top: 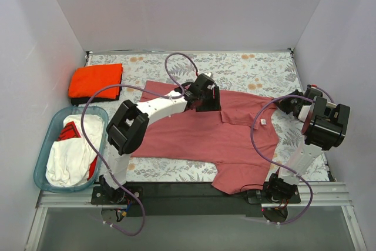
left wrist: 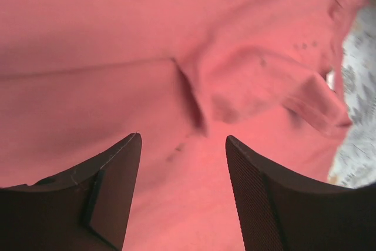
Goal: Fold and stack the t-shirts
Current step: Fold the tshirt
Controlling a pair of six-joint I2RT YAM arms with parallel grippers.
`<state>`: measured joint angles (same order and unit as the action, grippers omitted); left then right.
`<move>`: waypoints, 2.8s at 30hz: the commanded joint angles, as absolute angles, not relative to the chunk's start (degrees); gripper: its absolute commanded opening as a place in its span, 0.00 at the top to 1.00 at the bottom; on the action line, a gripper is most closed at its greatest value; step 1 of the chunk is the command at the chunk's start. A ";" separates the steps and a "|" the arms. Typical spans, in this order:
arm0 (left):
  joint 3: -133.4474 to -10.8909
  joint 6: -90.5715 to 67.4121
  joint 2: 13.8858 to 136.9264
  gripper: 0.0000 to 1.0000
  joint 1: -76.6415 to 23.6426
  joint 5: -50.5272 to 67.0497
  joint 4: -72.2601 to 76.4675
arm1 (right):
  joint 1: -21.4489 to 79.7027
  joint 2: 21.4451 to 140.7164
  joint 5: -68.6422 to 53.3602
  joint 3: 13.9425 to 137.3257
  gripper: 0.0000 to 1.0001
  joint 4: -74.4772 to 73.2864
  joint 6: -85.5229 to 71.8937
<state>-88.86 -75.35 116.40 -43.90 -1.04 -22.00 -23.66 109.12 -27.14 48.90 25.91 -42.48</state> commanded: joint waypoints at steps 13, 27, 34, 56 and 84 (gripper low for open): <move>-91.23 -85.60 123.22 0.51 -46.84 7.91 -13.45 | -24.26 109.95 -26.89 49.48 0.99 27.69 -41.57; -91.85 -87.54 125.07 0.84 -48.60 10.81 -12.66 | -24.26 110.74 -27.16 49.48 0.99 27.69 -41.84; -90.00 -88.94 122.71 1.00 -48.69 13.00 -12.74 | -24.26 111.44 -27.07 50.36 0.99 27.69 -41.75; -98.42 -80.61 123.22 0.91 -43.42 13.64 -30.84 | -24.26 113.64 -27.86 52.29 0.99 27.60 -40.43; -90.54 -69.69 105.68 0.42 -52.56 -17.67 -30.50 | -24.17 99.16 -17.34 52.56 0.58 10.92 -32.19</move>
<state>-94.04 -69.17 116.40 -54.48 -13.30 -30.65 -23.79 105.97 -24.64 51.33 18.48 -37.93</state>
